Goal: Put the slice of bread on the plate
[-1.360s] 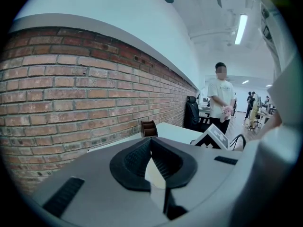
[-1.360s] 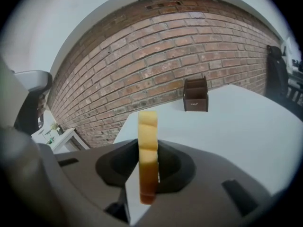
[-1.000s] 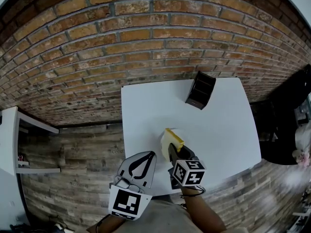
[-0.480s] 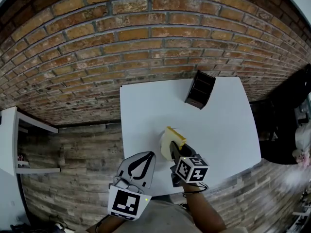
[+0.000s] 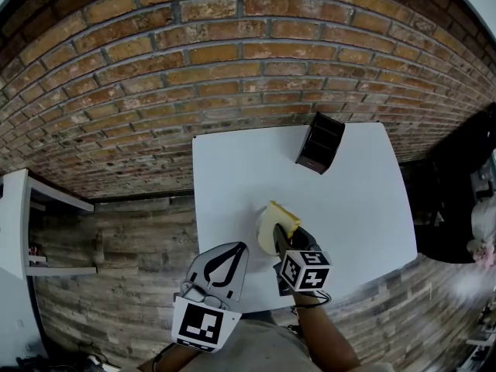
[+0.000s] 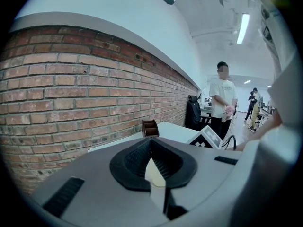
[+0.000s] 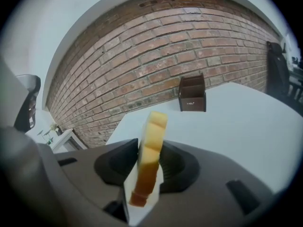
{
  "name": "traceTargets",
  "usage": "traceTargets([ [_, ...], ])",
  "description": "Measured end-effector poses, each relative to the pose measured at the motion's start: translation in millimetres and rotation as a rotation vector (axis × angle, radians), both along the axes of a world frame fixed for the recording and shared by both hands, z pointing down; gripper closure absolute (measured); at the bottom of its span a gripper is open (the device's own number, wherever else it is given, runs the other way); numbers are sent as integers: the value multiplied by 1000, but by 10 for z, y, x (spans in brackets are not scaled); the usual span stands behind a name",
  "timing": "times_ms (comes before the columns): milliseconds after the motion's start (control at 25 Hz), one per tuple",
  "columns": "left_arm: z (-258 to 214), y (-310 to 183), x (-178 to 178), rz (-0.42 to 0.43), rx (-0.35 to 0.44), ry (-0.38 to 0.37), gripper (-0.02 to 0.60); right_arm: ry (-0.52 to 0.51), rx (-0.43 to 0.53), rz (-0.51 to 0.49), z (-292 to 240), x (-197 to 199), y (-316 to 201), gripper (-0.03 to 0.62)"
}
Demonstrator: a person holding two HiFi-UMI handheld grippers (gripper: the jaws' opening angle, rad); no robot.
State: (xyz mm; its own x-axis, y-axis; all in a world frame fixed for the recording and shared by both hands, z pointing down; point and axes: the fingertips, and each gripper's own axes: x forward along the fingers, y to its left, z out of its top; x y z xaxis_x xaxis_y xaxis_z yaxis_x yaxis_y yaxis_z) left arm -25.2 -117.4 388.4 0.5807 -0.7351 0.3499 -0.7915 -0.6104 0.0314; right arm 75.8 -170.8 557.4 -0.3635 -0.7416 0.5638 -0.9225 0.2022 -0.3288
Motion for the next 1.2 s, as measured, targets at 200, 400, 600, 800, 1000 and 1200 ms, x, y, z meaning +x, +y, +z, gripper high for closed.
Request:
traceTargets([
  [200, -6, 19, -6, -1, 5, 2, 572, 59, -11, -15, 90, 48, 7, 421],
  [400, 5, 22, -23, 1, 5, 0, 572, 88, -24, 6, 167, 119, -6, 411],
  [600, 13, 20, -7, 4, 4, 2, 572, 129, -44, 24, 227, 210, -26, 393],
  [800, 12, 19, -10, 8, 5, 1, 572, 176, -65, 64, 287, 325, -31, 345],
  [1000, 2, 22, -12, 5, 3, 12, 572, 212, -72, 95, 329, 392, -22, 316],
  [1200, -3, 33, -13, 3, 0, 14, 572, 197, -109, 77, 421, 338, 21, 235],
])
